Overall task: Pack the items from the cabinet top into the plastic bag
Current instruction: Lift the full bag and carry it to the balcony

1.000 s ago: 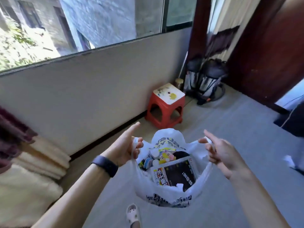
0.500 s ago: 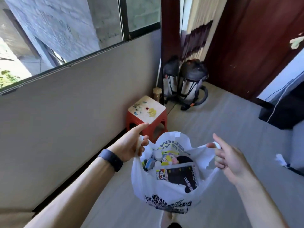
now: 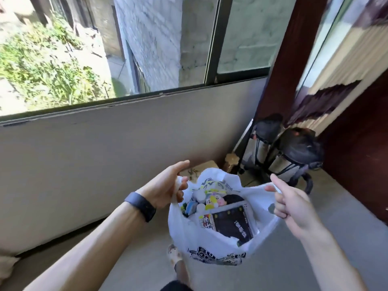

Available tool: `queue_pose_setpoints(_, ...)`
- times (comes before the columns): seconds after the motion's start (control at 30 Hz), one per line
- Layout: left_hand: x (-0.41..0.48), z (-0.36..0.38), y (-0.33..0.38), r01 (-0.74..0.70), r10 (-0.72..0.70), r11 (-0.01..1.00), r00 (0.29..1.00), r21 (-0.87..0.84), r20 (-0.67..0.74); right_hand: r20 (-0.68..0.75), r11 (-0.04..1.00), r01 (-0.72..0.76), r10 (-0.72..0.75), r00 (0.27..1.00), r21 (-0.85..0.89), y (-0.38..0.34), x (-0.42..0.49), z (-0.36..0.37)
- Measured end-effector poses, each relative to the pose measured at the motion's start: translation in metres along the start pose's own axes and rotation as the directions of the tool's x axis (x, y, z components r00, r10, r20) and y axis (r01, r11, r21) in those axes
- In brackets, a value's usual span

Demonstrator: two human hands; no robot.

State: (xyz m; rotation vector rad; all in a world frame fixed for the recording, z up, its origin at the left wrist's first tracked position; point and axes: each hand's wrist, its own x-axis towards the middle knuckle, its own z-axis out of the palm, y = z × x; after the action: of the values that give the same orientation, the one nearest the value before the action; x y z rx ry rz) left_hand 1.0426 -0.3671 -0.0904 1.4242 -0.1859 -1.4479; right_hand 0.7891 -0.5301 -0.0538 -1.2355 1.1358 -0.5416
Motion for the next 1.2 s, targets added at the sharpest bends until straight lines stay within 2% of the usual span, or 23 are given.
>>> queue_pose_setpoints(0.33,0.126,0.002,0.084,-0.027,0.024,0.996,0.999,-0.089,-0.035,0.053,0.991,-0.076,0.082,0.995,-0.108,-0.046,0.191,0.037)
queue_pose_setpoints(0.43,0.152,0.004,0.100,-0.075,0.066,0.991,0.995,-0.110,-0.078,0.095,0.992,-0.048,0.059,0.994,-0.120,-0.056,0.231,0.047)
queue_pose_setpoints(0.5,0.178,0.011,0.100,-0.079,0.053,0.982,0.987,-0.170,-0.153,0.175,0.980,-0.060,0.094,0.980,-0.188,-0.055,0.273,0.054)
queue_pose_setpoints(0.6,0.199,0.024,0.087,-0.099,0.042,0.961,0.975,-0.259,-0.218,0.213,0.966,-0.055,0.112,0.971,-0.254,-0.053,0.308,0.066)
queue_pose_setpoints(0.63,0.211,0.030,0.083,-0.106,0.037,0.958,0.967,-0.266,-0.252,0.241,0.954,-0.042,0.118,0.963,-0.296,-0.050,0.325,0.068)
queue_pose_setpoints(0.77,0.243,0.049,0.073,0.012,-0.088,0.976,0.936,-0.217,-0.342,0.362,0.829,0.070,0.165,0.917,-0.555,-0.029,0.359,0.083)
queue_pose_setpoints(0.83,0.253,0.062,0.070,0.031,-0.113,0.976,0.917,-0.215,-0.383,0.425,0.782,0.132,0.180,0.887,-0.609,-0.025,0.367,0.088)
queue_pose_setpoints(0.93,0.262,0.071,0.079,0.034,-0.102,0.988,0.877,-0.150,-0.470,0.476,0.806,0.142,0.188,0.859,-0.574,-0.036,0.383,0.091)
queue_pose_setpoints(1.0,0.264,0.068,0.093,-0.026,-0.086,0.976,0.864,-0.214,-0.496,0.448,0.853,0.088,0.180,0.876,-0.514,-0.049,0.395,0.090)
queue_pose_setpoints(1.07,0.267,0.067,0.103,-0.087,-0.068,0.956,0.862,-0.279,-0.502,0.433,0.891,0.031,0.189,0.881,-0.453,-0.059,0.403,0.087)
queue_pose_setpoints(1.2,0.279,0.079,0.098,-0.068,-0.070,0.963,0.871,-0.260,-0.487,0.479,0.900,0.017,0.215,0.851,-0.435,-0.057,0.399,0.085)
